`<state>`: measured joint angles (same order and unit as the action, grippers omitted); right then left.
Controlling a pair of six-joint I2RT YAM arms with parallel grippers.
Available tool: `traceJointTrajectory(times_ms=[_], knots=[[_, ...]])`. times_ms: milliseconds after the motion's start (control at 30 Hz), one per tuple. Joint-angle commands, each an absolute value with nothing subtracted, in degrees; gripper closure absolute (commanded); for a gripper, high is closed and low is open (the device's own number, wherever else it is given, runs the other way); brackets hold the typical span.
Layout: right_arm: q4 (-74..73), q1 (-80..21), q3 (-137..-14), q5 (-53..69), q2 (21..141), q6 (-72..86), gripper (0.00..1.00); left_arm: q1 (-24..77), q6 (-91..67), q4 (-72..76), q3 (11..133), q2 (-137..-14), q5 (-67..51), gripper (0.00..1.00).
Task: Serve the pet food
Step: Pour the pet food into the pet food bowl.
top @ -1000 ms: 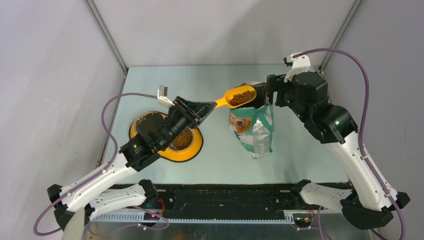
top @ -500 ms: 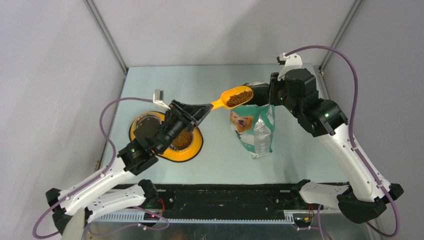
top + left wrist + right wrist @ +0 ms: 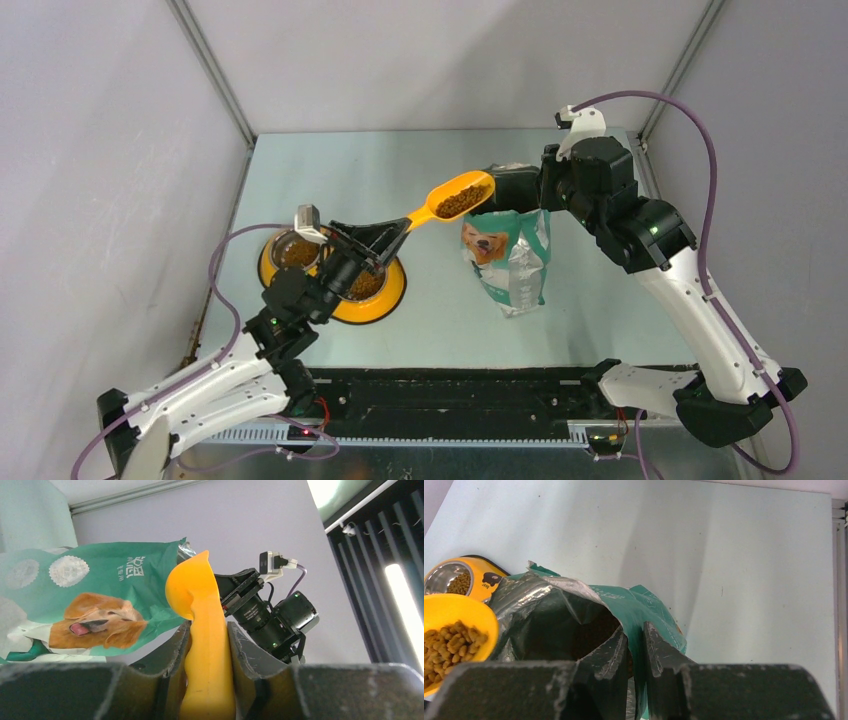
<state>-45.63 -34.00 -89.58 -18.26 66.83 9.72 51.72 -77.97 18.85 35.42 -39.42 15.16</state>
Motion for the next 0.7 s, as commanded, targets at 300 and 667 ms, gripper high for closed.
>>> traceJointTrajectory(times_ms=[300, 667], knots=[[-44.9, -33.7, -90.2, -18.9, 64.4, 10.3, 0.83, 51.0, -77.0, 23.5, 34.7, -33.6, 22.7, 1.0], [-43.5, -33.8, -88.8, -21.1, 63.8, 9.3, 0.85, 51.0, -73.3, 3.5, 36.2, -24.1, 40.0, 1.0]])
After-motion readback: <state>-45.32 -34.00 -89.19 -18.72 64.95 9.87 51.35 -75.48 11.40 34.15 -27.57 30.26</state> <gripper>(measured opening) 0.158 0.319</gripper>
